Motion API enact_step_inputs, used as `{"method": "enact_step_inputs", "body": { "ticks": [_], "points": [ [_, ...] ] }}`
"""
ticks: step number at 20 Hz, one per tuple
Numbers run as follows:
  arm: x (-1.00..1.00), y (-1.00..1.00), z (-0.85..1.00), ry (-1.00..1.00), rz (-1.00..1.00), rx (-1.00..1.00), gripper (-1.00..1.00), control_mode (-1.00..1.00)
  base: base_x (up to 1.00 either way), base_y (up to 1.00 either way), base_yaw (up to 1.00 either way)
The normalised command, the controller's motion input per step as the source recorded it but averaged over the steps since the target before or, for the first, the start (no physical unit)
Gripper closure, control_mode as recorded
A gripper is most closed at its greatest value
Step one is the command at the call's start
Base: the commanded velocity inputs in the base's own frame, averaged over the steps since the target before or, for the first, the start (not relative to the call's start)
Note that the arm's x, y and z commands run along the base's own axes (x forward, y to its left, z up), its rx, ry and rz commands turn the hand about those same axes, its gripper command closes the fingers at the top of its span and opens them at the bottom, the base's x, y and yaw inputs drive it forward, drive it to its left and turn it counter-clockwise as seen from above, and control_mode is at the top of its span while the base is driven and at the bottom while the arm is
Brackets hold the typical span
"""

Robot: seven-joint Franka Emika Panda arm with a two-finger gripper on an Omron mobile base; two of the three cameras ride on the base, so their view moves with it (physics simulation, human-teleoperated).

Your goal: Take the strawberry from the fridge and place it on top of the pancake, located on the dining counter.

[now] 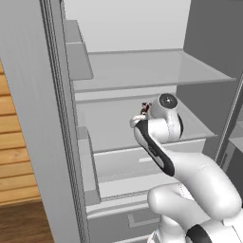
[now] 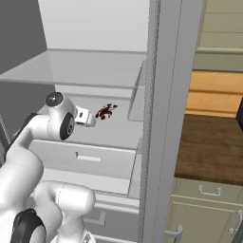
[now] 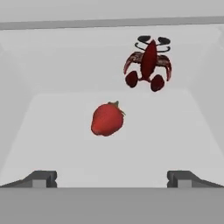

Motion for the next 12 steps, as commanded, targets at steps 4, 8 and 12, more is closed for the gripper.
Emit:
{"method": "enact_step_inputs", "body": {
  "ticks": [4,8,12],
  "points": [
    [0.54,0.00,0.00,0.13,0.00,0.00,-1.00,-1.00,0.00,0.00,0.00],
    [0.47,0.00,-0.01,0.16,0.00,0.00,-1.00,-1.00,0.00,0.00,0.00],
    [0.18,0.00,-0.20,0.10,0.00,0.00,-1.00,-1.00,0.00,0.00,0.00]
  ]
}}
